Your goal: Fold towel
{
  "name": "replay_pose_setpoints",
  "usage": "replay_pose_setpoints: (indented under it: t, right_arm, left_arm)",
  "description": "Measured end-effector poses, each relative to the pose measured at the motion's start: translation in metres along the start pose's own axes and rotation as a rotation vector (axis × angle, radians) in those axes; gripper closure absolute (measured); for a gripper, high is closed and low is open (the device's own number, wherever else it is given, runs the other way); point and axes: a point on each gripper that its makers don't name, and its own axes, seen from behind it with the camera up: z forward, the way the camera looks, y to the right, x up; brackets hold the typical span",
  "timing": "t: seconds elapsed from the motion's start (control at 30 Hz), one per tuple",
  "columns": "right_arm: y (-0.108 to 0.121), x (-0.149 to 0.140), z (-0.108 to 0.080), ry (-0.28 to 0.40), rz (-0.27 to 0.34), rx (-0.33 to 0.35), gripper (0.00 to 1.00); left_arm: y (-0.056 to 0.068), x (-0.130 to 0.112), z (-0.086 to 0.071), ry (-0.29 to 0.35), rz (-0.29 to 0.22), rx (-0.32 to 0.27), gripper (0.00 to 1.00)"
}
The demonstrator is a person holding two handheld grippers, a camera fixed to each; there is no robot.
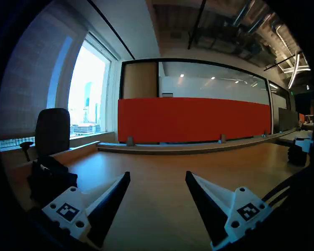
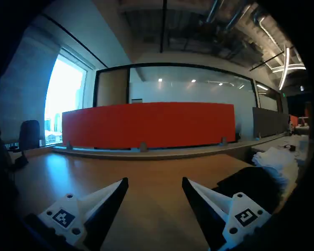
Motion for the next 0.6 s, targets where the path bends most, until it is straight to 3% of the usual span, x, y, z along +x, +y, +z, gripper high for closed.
replay_pose_setpoints:
  t: [0.6]
  right_arm:
    - [-0.002, -0.0026, -0.0017, 0.008, -0.031, 0.001, 0.0]
  left_arm:
    - [-0.001, -0.0009, -0.0005, 0.0, 0.0, 0.0, 0.02]
